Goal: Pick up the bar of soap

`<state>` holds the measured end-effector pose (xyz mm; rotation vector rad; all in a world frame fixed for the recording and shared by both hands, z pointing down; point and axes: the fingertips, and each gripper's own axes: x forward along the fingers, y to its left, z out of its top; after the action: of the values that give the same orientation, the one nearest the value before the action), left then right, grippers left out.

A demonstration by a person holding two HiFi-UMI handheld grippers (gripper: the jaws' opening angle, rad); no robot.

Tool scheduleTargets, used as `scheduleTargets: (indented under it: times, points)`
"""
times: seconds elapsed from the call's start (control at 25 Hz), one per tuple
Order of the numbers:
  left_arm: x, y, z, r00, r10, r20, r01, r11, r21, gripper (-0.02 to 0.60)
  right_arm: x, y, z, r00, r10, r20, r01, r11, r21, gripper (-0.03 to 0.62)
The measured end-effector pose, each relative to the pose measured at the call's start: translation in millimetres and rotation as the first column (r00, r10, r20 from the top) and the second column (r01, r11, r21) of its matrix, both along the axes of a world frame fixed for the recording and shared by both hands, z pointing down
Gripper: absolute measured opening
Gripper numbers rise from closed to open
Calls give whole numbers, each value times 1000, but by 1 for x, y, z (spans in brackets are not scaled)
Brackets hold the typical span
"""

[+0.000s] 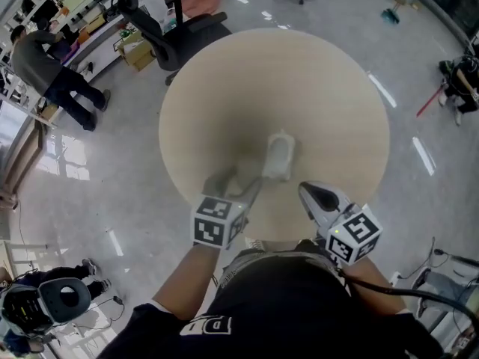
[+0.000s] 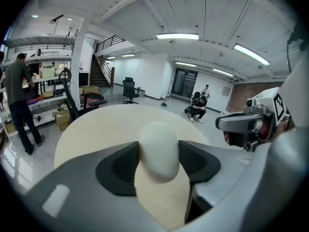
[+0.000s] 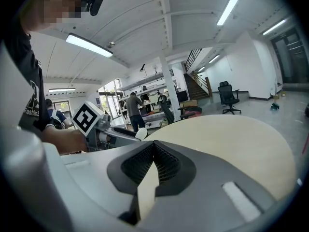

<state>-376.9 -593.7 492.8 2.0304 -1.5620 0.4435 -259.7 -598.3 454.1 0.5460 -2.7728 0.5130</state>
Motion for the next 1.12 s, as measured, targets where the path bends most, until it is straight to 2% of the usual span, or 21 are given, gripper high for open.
scheduleTargets:
  times: [0.08,0.28,0.48,0.72,1.12]
  points:
    - [-7,20,-7,999,27,-20,-27,1000,1,265,-3,11,1,1000,6,-11,-6,1000,1,6]
    - [-4,72,-26,998,66,-14,-66,998,15,265,16,48,3,998,51,-37,-52,999,-15,6]
    - [-28,58,-23,999,37,-25,-36,998,57,265,10,28,30,996,80,-51,-82,996,-41,6]
    - [-9,86,-44,998,50,-30,-47,995,83,265,31,43,13,992,117,-52,-119,992,-34,6]
    - [1,88,-42,997,65,-33,-62,995,83,265,40,52,7,990,133,-54,-134,991,-11,6]
